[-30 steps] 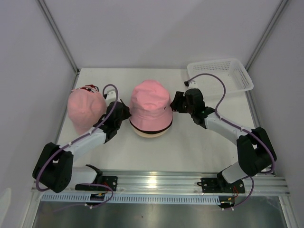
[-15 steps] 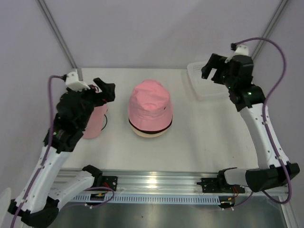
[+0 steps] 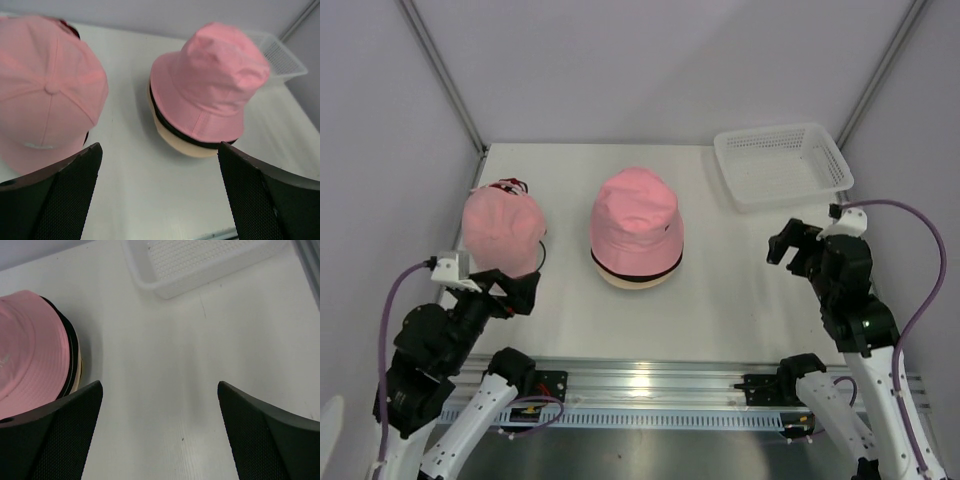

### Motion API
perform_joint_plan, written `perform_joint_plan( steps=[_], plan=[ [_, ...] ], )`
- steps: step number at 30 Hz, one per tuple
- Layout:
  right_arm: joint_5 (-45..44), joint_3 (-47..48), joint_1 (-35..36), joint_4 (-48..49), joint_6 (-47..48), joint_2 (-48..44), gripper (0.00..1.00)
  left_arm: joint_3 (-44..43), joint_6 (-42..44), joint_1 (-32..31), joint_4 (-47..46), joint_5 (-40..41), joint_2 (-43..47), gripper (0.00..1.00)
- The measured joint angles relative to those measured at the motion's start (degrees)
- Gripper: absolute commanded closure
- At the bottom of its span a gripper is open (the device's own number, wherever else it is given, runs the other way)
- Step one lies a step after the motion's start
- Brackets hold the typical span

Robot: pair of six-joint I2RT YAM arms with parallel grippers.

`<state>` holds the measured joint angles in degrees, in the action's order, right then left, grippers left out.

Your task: Stack the hats

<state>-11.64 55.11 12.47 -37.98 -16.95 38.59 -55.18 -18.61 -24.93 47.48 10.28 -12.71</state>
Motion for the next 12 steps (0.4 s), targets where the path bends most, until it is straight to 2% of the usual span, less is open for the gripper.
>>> perform_joint_plan(
  steps=[4,12],
  plan=[
    [0.48,-4.74,0.00,0.11,-1.07,-5.92,0.01,5.92,-1.05,0.00,0.90,0.33,0.17,0.01],
    [0.59,-4.39,0.00,0.94,-1.44,-3.08,0.00,8.63,-3.30,0.00,0.72,2.19,3.93,0.01]
  ],
)
